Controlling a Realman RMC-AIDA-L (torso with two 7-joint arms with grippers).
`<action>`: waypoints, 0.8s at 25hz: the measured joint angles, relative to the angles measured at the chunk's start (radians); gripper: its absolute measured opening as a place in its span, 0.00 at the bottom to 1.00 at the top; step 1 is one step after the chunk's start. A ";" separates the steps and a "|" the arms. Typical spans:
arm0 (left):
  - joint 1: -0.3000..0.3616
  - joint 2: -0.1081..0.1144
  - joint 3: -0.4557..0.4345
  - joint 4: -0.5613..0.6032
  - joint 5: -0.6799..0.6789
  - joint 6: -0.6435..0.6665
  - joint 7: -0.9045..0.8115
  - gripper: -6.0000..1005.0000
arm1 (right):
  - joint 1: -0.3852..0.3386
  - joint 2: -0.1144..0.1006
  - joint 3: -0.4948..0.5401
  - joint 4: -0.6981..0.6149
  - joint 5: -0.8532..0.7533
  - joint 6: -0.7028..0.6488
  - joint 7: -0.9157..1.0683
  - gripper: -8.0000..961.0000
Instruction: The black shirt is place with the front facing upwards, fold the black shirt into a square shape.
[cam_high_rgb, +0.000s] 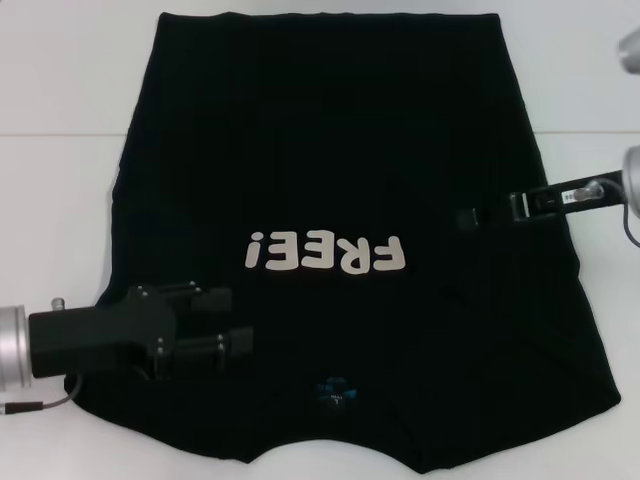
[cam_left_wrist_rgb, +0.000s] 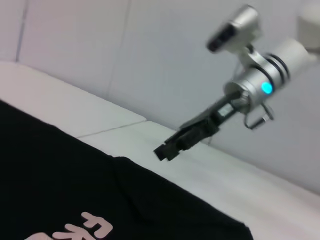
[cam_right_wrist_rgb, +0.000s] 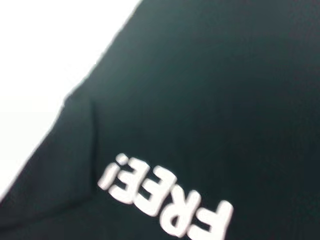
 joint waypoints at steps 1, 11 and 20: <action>0.000 0.001 -0.009 0.000 -0.001 0.002 -0.030 0.71 | -0.018 -0.004 0.006 0.007 0.042 -0.001 -0.031 0.19; -0.004 0.084 -0.081 -0.011 0.009 0.000 -0.578 0.70 | -0.237 0.028 0.063 0.090 0.376 -0.116 -0.737 0.64; 0.004 0.144 -0.087 0.096 0.259 -0.010 -0.993 0.70 | -0.278 0.087 0.054 0.223 0.404 -0.106 -1.160 0.87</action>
